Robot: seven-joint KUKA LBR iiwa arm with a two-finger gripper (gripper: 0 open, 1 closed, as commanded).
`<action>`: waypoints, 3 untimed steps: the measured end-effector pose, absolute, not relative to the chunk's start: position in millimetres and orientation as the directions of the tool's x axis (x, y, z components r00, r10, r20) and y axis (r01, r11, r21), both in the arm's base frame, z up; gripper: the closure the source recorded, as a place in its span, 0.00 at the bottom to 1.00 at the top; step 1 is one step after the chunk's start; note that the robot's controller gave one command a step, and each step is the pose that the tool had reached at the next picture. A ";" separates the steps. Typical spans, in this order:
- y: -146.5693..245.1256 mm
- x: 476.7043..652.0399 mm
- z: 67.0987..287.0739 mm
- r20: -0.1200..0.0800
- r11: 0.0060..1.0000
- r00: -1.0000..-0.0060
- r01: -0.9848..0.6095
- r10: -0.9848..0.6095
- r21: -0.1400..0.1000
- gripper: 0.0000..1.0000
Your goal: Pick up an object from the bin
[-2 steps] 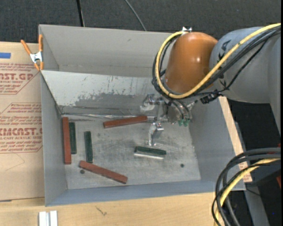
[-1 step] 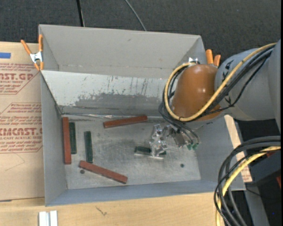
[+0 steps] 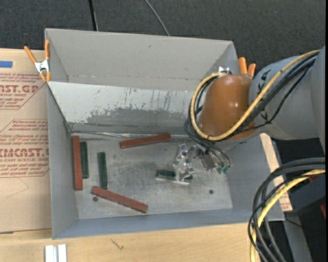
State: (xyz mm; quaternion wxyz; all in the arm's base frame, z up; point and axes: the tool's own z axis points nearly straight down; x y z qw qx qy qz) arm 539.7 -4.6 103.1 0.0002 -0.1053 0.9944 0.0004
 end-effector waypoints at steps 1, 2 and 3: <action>-28.7 546.7 107.7 -0.001 0.962 -0.962 -0.271 -0.271 0.000 0.00; -28.3 546.5 107.6 -0.001 0.963 -0.963 -0.271 -0.271 0.001 0.00; -16.0 549.7 75.6 0.001 0.988 -0.988 -0.152 -0.152 -0.002 1.00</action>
Offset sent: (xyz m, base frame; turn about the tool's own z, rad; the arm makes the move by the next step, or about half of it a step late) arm 0.0000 0.0000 0.0000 0.0000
